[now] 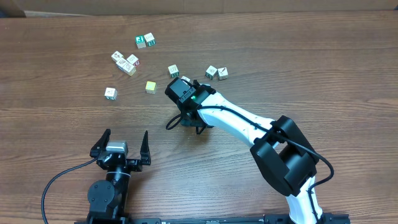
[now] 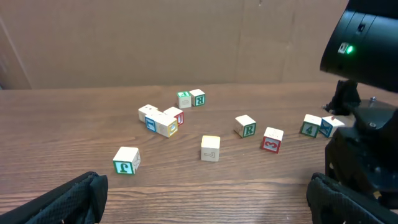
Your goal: Form a tower
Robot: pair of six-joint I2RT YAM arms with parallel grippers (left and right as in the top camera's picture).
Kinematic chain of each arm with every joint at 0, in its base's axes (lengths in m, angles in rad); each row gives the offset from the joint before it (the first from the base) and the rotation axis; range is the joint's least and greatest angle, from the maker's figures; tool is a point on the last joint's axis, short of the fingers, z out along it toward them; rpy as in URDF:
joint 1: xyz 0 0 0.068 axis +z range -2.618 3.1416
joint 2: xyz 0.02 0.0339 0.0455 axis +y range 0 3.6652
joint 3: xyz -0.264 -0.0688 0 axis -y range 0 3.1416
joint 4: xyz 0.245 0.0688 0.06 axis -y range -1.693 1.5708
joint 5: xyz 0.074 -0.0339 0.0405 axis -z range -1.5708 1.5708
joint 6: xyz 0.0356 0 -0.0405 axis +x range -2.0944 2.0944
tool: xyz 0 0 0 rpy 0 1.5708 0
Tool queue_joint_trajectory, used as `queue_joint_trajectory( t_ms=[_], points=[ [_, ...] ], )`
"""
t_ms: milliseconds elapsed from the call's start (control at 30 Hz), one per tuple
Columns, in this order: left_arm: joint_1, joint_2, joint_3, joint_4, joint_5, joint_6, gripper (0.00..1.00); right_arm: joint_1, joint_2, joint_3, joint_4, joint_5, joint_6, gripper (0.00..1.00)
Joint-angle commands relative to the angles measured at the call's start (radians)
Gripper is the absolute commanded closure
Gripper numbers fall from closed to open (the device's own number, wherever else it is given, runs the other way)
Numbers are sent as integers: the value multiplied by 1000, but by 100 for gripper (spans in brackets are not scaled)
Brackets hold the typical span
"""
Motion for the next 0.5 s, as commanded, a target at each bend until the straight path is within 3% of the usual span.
queue_joint_trajectory(
  t_ms=[0,200,467],
  points=[
    [7,-11,-4,2,11,16,0,1,8,-8,5,14,2,55],
    [7,-11,-3,2,11,16,1,1,8,-8,4,14,-21,67],
    [7,-11,-4,2,11,16,0,0,8,-8,15,13,-76,66]
  ],
)
